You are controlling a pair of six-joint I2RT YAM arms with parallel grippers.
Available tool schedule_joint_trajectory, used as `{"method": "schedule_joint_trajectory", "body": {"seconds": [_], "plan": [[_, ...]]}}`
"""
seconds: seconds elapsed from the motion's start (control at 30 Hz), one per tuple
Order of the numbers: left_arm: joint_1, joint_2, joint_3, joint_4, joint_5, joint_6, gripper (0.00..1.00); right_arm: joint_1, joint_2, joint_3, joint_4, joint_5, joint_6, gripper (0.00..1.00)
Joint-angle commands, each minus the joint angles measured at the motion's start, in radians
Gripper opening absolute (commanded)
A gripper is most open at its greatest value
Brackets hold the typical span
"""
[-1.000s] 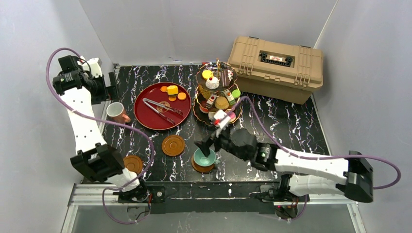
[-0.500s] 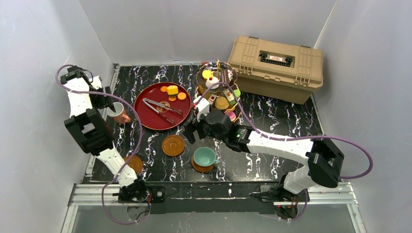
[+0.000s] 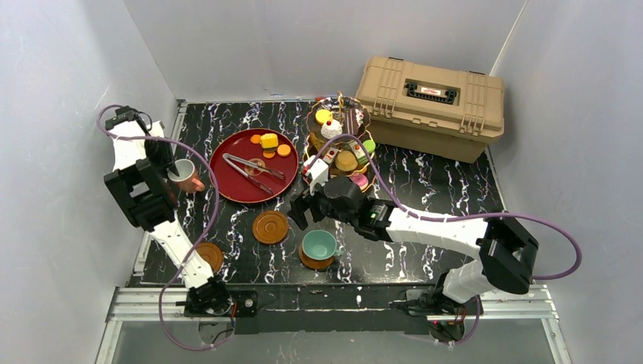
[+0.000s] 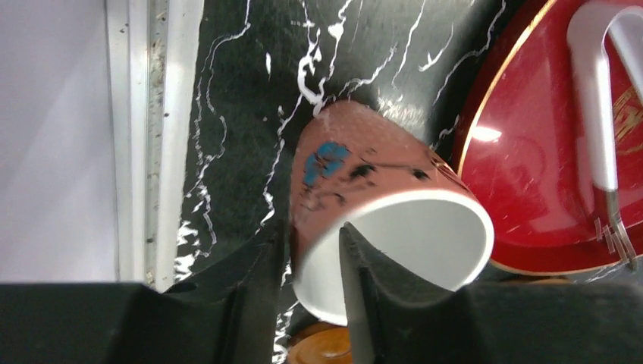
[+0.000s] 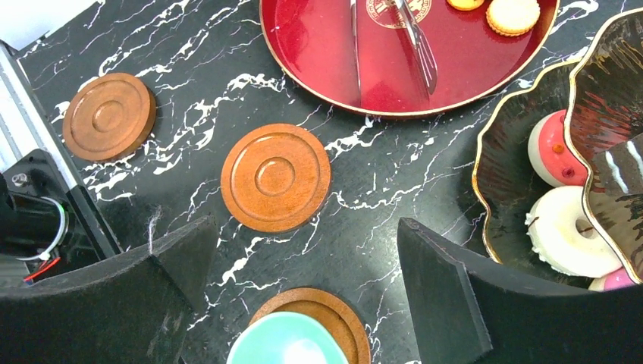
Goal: Serve the afternoon tea
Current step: Pick up the cup at the center of the board.
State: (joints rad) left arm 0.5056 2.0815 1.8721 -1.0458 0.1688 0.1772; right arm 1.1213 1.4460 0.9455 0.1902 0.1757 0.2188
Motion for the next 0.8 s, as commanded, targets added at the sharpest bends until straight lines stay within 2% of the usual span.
{"method": "schedule_joint_trajectory", "body": {"seconds": [0.0,0.07,0.17,0.33,0.6,0.77], "plan": [[-0.008,0.037,0.038,0.023,0.038,-0.007,0.21,0.002,-0.045,-0.011,0.035,-0.007,0.022,0.95],[-0.009,0.047,0.044,0.024,0.057,-0.011,0.01,0.002,-0.046,-0.012,0.028,-0.006,0.020,0.94],[-0.012,0.020,0.029,0.022,0.079,-0.017,0.00,0.002,-0.052,-0.019,0.049,-0.015,-0.011,0.93],[-0.011,-0.133,-0.054,0.008,0.091,-0.003,0.00,0.003,-0.020,0.004,0.119,-0.057,-0.069,0.93],[-0.013,-0.435,-0.171,-0.169,0.171,0.065,0.00,0.003,0.134,0.178,0.169,-0.295,-0.204,0.93],[-0.022,-0.616,-0.283,-0.218,0.234,0.090,0.00,0.003,0.209,0.274,0.240,-0.416,-0.180,0.93]]}}
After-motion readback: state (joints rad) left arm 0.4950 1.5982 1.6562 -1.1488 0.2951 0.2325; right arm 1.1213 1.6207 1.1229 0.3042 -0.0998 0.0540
